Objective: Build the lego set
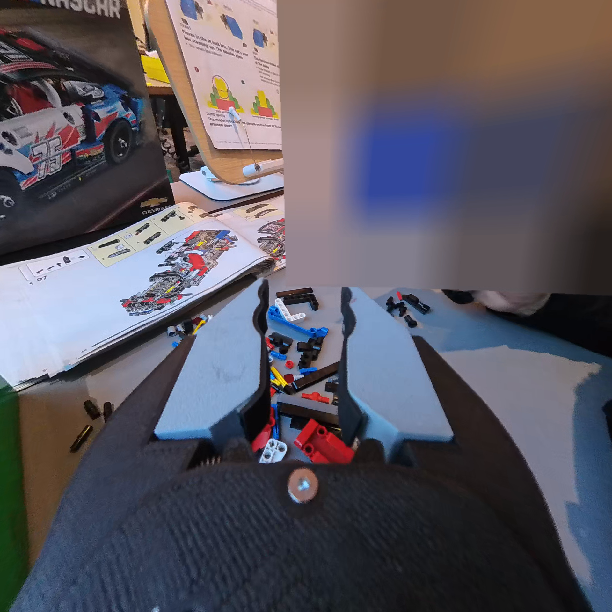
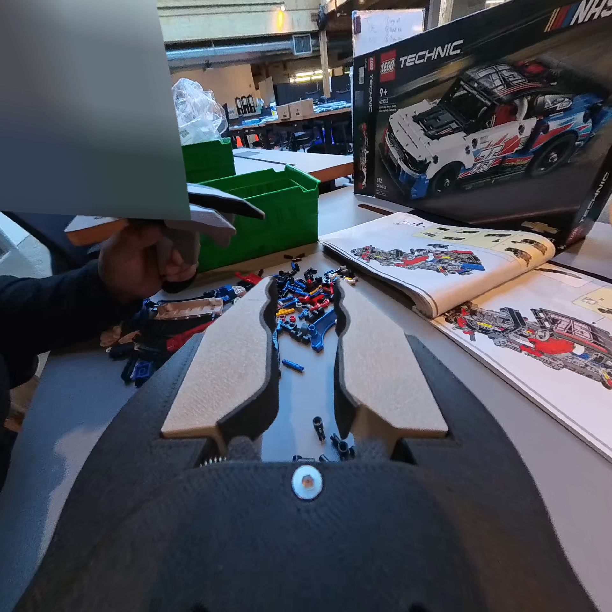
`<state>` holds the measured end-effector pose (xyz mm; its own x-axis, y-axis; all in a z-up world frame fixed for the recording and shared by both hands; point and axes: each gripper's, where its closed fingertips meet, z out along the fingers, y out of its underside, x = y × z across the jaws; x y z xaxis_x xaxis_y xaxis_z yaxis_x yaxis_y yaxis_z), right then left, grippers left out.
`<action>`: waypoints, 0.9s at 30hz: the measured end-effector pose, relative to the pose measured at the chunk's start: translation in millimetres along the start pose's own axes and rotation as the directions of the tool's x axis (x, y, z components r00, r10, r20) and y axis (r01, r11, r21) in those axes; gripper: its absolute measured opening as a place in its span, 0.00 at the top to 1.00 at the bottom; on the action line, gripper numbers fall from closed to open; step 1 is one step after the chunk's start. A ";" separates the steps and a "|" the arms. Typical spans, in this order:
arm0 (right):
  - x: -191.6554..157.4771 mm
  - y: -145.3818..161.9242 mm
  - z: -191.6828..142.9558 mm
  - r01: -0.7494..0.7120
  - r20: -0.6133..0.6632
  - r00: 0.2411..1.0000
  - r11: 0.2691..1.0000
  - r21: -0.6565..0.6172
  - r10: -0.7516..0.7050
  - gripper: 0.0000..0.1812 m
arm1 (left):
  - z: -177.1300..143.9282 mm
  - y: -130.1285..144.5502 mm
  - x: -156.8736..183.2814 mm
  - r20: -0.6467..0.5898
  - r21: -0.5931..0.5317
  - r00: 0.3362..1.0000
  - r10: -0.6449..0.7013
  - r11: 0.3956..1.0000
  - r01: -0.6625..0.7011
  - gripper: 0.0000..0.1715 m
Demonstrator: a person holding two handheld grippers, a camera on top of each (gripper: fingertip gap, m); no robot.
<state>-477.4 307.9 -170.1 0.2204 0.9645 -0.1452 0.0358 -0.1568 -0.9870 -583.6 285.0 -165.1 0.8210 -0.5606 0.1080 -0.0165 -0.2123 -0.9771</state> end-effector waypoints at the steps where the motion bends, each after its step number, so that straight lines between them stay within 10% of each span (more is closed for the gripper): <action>1: -0.5 2.0 0.8 0.000 0.000 1.000 1.000 -0.005 0.000 0.84 | -0.9 -1.3 -0.1 0.000 0.007 1.000 -0.002 1.000 0.002 0.77; 15: 45.9 -37.2 -42.5 0.103 -0.363 0.931 0.984 0.142 -0.045 0.99 | -7.2 -7.9 0.2 -0.014 0.029 0.998 -0.054 0.998 0.054 0.76; 27: 44.9 -30.1 -39.0 0.121 -0.355 0.931 0.988 0.099 -0.078 0.97 | -3.7 -5.0 5.1 -0.023 0.010 0.999 -0.035 0.999 0.035 0.76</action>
<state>-430.5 347.7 -144.3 0.5488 0.8353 -0.0334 -0.0349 -0.0170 -0.9992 -581.4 280.2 -159.1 0.8078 -0.5710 0.1461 0.0179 -0.2240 -0.9744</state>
